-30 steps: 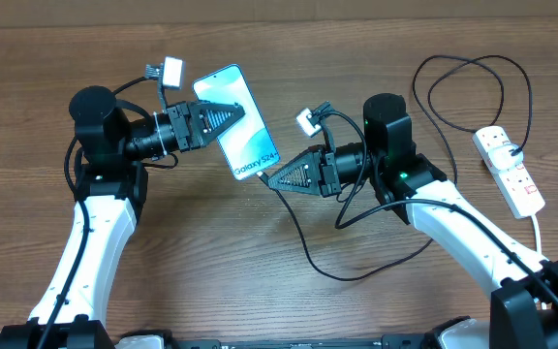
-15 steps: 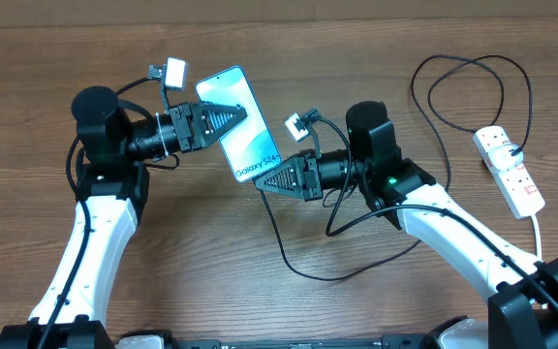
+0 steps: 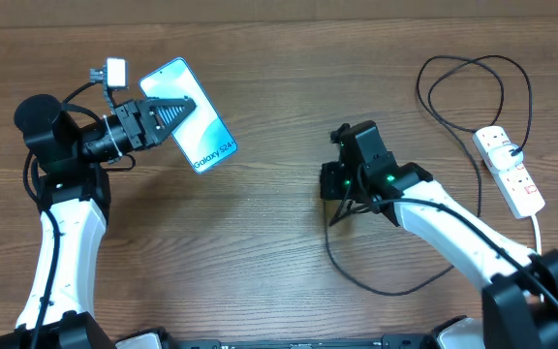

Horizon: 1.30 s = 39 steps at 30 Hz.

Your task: Plug charger to phone and switch on socket

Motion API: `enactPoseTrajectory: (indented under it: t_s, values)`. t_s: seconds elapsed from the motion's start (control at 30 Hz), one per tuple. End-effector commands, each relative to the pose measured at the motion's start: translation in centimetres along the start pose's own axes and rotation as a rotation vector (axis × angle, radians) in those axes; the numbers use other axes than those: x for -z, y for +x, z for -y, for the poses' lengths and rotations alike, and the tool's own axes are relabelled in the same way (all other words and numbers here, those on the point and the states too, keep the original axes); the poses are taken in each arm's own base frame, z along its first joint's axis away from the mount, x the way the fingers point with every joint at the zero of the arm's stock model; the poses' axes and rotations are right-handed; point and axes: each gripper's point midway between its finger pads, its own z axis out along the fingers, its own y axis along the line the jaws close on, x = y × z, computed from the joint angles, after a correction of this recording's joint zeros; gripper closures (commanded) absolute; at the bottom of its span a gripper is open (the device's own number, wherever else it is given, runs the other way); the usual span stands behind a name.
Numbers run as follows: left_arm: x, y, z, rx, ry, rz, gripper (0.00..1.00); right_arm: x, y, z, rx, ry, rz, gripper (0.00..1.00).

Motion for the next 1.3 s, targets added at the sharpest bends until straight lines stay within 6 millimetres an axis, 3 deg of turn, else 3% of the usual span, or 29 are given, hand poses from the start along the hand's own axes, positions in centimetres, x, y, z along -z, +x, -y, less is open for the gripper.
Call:
enactPoseTrajectory:
  t_s: [0.0, 0.13, 0.2, 0.27, 0.47, 0.6, 0.7, 0.77, 0.97, 1.03, 1.23, 1.27]
  values:
    - [-0.4, 0.4, 1.3, -0.046, 0.034, -0.044, 0.96, -2.4, 0.5, 4.5, -0.006, 0.227, -0.014, 0.96]
    - [-0.4, 0.7, 1.5, -0.058, 0.044, -0.059, 0.96, -5.4, 3.9, 6.5, -0.018, 0.294, -0.153, 0.96]
    - [-0.4, 0.7, 1.5, -0.058, 0.045, -0.061, 0.96, -5.8, 4.6, 6.9, -0.026, 0.307, -0.179, 0.96]
    - [-0.4, 0.7, 1.5, -0.058, 0.045, -0.061, 0.96, -6.2, 5.0, 7.1, -0.044, 0.315, -0.192, 0.89]
    - [-0.4, 0.7, 1.5, -0.058, 0.045, -0.061, 0.96, -6.7, 6.3, 7.5, -0.052, 0.323, -0.241, 0.73]
    - [-0.4, 0.7, 1.5, -0.057, 0.044, -0.060, 0.96, -6.9, 8.1, 7.6, -0.062, 0.318, -0.319, 0.71]
    - [-0.4, 0.7, 1.5, -0.057, 0.044, -0.060, 0.96, -6.6, 9.5, 8.2, -0.090, 0.347, -0.372, 0.56]
    - [-0.4, 0.7, 1.5, -0.057, 0.044, -0.060, 0.96, -6.4, 9.7, 8.4, -0.105, 0.360, -0.381, 0.47]
    - [-0.5, 0.8, 1.5, -0.057, 0.044, -0.061, 0.96, -6.4, 9.4, 9.0, -0.138, 0.390, -0.358, 0.39]
    - [-0.5, 0.8, 1.5, -0.057, 0.044, -0.061, 0.96, -6.5, 9.2, 8.9, -0.136, 0.384, -0.352, 0.44]
    - [-0.5, 0.8, 1.5, -0.053, 0.044, -0.061, 0.96, -6.8, 8.9, 8.3, -0.110, 0.349, -0.347, 0.96]
    - [-0.5, 0.8, 1.5, -0.051, 0.044, -0.061, 0.96, -6.8, 9.0, 8.3, -0.111, 0.348, -0.348, 0.96]
